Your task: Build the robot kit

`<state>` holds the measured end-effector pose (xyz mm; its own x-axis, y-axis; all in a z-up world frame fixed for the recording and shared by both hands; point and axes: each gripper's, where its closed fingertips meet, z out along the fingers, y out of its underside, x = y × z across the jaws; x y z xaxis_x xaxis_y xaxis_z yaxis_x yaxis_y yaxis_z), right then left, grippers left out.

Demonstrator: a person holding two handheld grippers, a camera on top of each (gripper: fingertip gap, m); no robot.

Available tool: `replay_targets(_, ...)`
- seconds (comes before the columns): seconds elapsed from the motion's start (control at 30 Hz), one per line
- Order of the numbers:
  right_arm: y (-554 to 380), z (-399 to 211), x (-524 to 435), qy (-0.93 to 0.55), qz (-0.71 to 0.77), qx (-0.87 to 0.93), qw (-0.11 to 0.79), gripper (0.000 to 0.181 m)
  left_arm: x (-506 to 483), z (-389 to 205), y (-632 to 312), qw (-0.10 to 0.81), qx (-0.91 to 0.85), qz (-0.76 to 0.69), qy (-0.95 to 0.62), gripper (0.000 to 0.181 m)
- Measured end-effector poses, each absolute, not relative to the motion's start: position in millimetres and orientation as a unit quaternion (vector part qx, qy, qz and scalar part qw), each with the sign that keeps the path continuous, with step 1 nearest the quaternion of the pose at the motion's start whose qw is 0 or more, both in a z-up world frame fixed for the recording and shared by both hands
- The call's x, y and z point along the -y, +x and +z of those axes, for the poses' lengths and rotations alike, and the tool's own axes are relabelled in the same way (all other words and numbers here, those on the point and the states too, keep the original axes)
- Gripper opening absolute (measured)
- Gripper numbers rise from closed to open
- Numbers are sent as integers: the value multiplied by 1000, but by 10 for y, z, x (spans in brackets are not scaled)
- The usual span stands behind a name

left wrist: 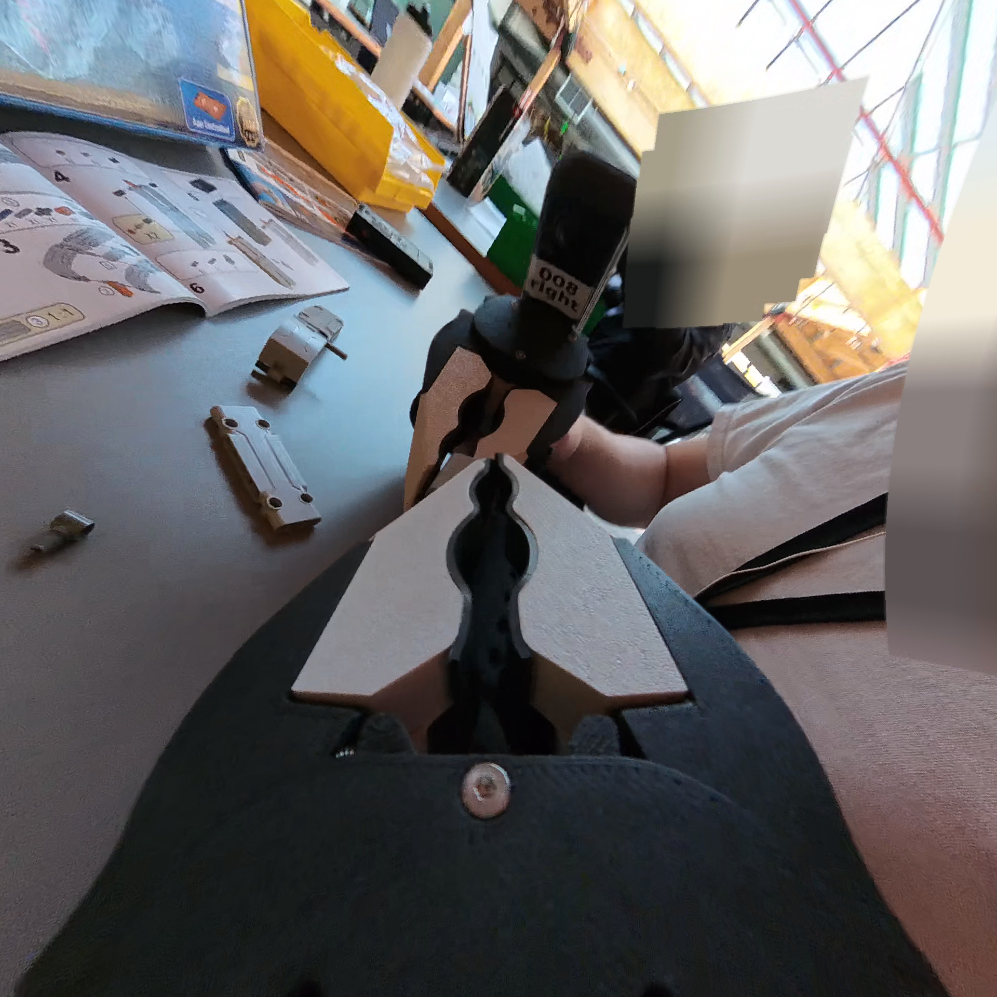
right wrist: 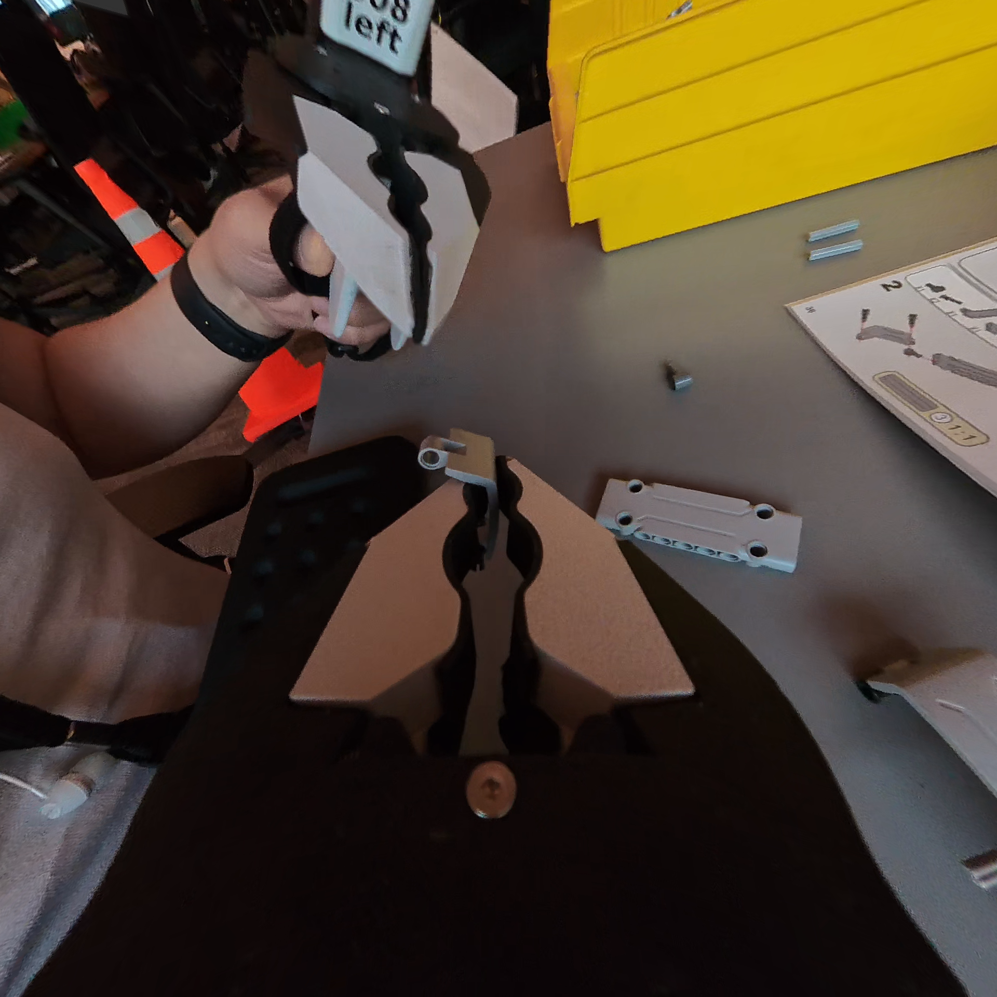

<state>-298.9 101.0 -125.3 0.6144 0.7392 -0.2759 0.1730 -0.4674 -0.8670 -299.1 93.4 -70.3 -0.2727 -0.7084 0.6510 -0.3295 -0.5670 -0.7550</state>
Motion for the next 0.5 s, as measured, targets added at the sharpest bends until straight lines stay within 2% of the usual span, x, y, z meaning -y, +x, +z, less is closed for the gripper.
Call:
replay_targets(0.13,-3027,-1221,-1023,-787,340,282,431,1,-1014,-640,-2959,130,-387,-712,-572,0)
replay_targets(0.37,-2549,-1378,-1217,-834,192,266,443,1,-1032,-961,-2903,151,-421,-631,-634,0)
replay_targets(0.5,-2318,-1428,-1246,-848,167,230,447,1,-967,-1041,-2934,179,-458,-581,-649,0)
